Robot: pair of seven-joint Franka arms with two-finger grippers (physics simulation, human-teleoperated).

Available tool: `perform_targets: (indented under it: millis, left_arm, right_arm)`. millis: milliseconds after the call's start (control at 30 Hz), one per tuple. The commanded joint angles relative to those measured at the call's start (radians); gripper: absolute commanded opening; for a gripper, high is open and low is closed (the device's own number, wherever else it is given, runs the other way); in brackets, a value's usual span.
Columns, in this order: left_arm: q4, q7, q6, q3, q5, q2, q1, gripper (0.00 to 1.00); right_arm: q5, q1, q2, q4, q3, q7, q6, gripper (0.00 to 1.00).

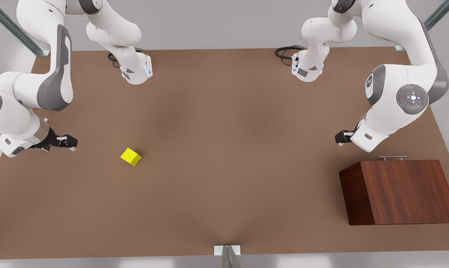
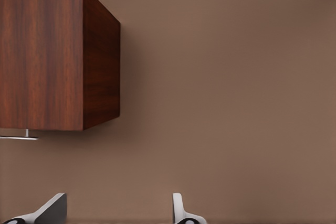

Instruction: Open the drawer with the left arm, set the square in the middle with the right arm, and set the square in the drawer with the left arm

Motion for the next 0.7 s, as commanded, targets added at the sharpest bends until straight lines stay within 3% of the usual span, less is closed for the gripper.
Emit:
perform_targets:
  millis: [0,100,167,233,333,533,667]
  left_arm:
    - [0.0,-0.002,0.002,0.0,0.001,0.0,0.0,1.0]
    - [-0.101,-0.37,0.067,0.027,0.048,-0.046,0.001,1.0]
    - [-0.32,-0.645,0.215,0.139,0.042,-0.195,0.001,1.0]
    - [-0.6,-0.895,0.503,0.195,0.04,-0.313,0.003,1.0]
    - [-0.77,-1.07,0.679,0.258,0.042,-0.365,0.003,1.0]
    - [-0.949,-1.196,0.962,0.364,0.045,-0.353,0.005,1.0]
    - [-0.954,-1.2,1.068,0.368,0.045,-0.275,0.078,1.0]
  right_arm:
    - [0.0,-0.001,0.0,0.0,0.0,0.0,0.0,1.0]
    - [-0.002,0.004,0.0,-0.012,0.046,-0.037,-0.003,1.0]
    - [0.002,0.007,0.005,-0.069,0.081,-0.078,0.041,1.0]
    - [0.003,0.01,0.024,-0.153,0.141,-0.077,0.149,1.0]
    - [0.002,0.04,0.08,-0.215,0.153,-0.081,0.258,1.0]
    - [0.04,0.036,0.133,-0.321,0.152,-0.37,0.364,1.0]
    - [0.04,0.023,0.144,-0.437,0.144,-0.551,0.454,1.0]
